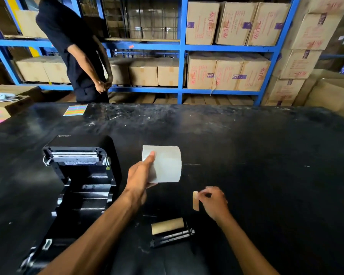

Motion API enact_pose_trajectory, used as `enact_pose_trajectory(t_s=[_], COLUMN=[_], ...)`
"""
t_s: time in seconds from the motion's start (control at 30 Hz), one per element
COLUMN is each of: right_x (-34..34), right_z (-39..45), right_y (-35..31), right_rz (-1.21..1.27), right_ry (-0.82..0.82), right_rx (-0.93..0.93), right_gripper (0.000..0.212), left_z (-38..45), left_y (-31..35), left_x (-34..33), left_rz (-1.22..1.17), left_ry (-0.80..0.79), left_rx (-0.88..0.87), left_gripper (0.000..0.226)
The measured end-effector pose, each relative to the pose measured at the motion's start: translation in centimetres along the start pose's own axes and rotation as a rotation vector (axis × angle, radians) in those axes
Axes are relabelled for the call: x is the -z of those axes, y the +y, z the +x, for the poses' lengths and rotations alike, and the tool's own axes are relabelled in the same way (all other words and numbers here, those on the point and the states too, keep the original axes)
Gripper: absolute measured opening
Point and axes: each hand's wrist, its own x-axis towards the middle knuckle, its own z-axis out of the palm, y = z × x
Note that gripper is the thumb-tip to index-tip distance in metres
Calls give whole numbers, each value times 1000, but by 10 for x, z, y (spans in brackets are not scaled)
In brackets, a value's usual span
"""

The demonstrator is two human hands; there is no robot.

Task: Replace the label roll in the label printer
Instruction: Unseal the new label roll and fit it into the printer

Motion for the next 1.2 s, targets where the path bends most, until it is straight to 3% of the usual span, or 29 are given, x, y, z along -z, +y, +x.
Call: enact_pose_trajectory(t_s=[0.1,0.2,0.3,0.43,0.5,0.7,0.97,1.2], right_x=[-10,-12,-17,-16,-16,-39,-36,33], right_z=[-12,-19,-24,-27,-28,-50,-54,-24], right_y=[39,61,80,84,76,47,36,-8], right_rz=[-249,-364,-364,-398,-382,-441,-181,70], right_ry=[-24,-67,-43,40,63,-93,-139,103], right_rx=[-83,-80,-53,-4,55,113,-100,-81], right_gripper=[28,17,11,26,19,39,26,23], left_z=[-8,-17,-26,-35,-38,-40,-44,-32], left_y=[-15,-28,-36,-43,-45,-53,-64,-55], left_x=[7,10,12,14,16,28,51,63], left_rz=[-5,-10,-22,-49,-67,-176,-343,-445], left_ry=[-6,-10,-16,-33,-33,24,67,95], left_rx=[54,93,130,153,151,178,241,281], left_gripper=[28,27,26,25,24,17,17,26])
